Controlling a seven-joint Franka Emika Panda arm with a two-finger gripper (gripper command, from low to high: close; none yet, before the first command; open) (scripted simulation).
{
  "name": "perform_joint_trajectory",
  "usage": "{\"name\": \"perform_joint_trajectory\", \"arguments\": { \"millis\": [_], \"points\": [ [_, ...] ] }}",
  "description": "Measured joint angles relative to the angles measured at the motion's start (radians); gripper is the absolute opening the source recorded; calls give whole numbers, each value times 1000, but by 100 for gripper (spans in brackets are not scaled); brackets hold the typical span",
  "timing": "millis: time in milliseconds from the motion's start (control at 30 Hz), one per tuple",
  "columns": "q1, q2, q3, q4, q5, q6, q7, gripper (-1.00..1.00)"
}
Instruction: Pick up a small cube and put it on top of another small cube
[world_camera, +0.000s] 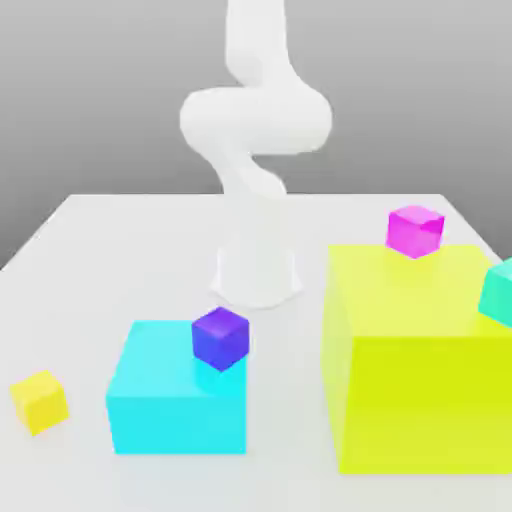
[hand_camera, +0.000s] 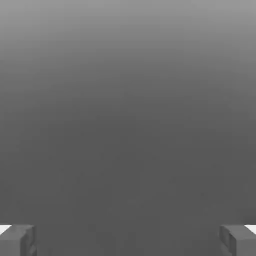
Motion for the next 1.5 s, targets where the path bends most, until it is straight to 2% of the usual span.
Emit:
{"name": "perform_joint_trajectory", "arguments": {
  "millis": [300,500,633,767,967,1000,1233,1400,1500],
  "points": [
    [-145,330,-97,-82,-54,146,64,0],
    [-223,547,-184,-136,-41,243,70,0],
    [-299,695,-234,-172,12,307,43,0],
    [-372,845,-240,-208,102,371,-10,0],
    [-467,1065,-156,-191,236,519,-105,0],
    [-480,1092,-140,-185,249,541,-115,-100],
    [-482,1095,-138,-185,248,543,-114,-100],
    [-443,937,-196,-216,153,420,-41,-100],
    [-358,856,-144,-179,119,311,71,-100]
  ]
}}
